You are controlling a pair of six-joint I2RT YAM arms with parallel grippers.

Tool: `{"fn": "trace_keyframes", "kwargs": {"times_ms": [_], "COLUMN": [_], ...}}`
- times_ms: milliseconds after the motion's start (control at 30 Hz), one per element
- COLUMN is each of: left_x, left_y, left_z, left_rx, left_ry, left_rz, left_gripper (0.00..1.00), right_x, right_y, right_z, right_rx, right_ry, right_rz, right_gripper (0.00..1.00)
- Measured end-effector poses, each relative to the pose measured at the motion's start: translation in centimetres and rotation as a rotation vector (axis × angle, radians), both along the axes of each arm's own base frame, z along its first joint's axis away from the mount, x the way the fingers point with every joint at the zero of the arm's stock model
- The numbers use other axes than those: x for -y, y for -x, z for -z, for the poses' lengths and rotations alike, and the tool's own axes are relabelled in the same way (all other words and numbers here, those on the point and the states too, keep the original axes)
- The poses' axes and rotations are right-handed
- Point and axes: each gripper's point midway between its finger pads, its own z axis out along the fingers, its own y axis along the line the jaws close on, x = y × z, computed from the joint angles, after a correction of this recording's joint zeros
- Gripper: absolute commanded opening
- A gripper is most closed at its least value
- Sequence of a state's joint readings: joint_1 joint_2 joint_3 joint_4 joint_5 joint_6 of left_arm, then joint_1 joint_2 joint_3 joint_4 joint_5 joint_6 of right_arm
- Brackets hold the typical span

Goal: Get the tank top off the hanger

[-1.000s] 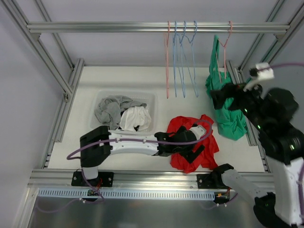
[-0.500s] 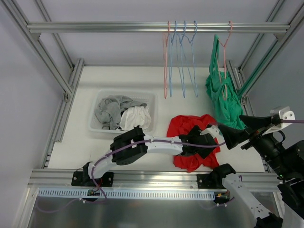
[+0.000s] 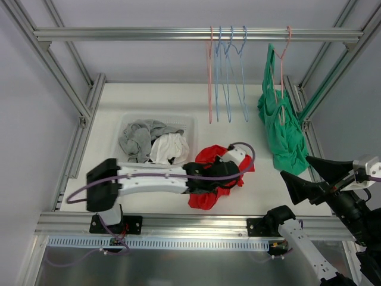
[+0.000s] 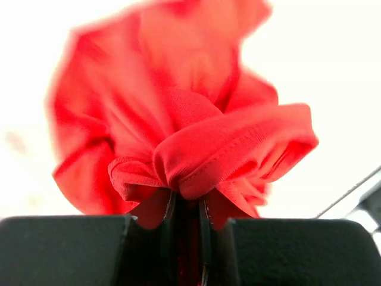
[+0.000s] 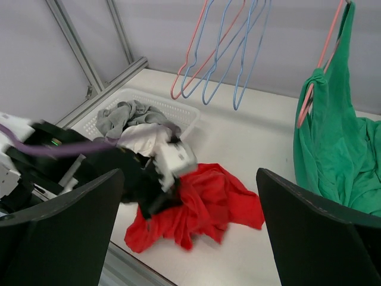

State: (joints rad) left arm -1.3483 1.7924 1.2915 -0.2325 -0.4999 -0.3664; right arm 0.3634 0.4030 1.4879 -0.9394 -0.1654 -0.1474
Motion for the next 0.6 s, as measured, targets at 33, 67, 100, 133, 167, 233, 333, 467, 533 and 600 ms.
{"fn": "trace_keyframes", "kwargs": {"times_ms": [33,67,100,133,167,233,333,467,533,600], "left_x": [-1.0,-1.9,-3.1,-4.0,-5.4,-8.1,-12.3,-16.5,-17.9,-19.1], "left_y": [-0.4,-0.7,-1.1,-1.4,-1.8,-2.3,-3.4,-4.8,-5.3,-5.9], "left_z": [-2.9,-6.1,-9.4,-11.9,-14.8,-19.5,-23.3,-25.1,-26.3,-28.1], "left_rx": [0.036,0.072,0.116,0.148,0.184,0.245,0.317,0.38,0.408,0.434], "left_ry": [0.038,0.089,0.146,0.192,0.245,0.326,0.378,0.356,0.344,0.344], "left_rz": [-0.022,-0.045,-0.076,-0.103,-0.137,-0.208,-0.315,-0.417,-0.447,-0.469], "left_gripper": [0.0,0.0,0.0,0.0,0.0,0.0,0.0,0.0,0.0,0.0], "right_x": [0.0,0.0,0.1,0.1,0.1,0.2,0.4,0.5,0.6,0.7], "right_y": [0.0,0.1,0.2,0.2,0.3,0.6,0.9,1.4,1.7,1.8], "right_z": [0.0,-0.1,-0.1,-0.2,-0.2,-0.5,-1.3,-2.3,-2.7,-2.9], "right_rx": [0.002,0.004,0.006,0.009,0.013,0.024,0.05,0.085,0.097,0.104], "right_ry": [-0.001,-0.002,-0.002,-0.004,-0.005,-0.009,-0.02,-0.034,-0.038,-0.041], "right_rz": [0.0,0.0,0.0,0.0,0.0,0.001,0.003,0.0,0.0,-0.001], "right_gripper": [0.99,0.99,0.99,0.99,0.99,0.99,1.0,1.0,1.0,1.0]}}
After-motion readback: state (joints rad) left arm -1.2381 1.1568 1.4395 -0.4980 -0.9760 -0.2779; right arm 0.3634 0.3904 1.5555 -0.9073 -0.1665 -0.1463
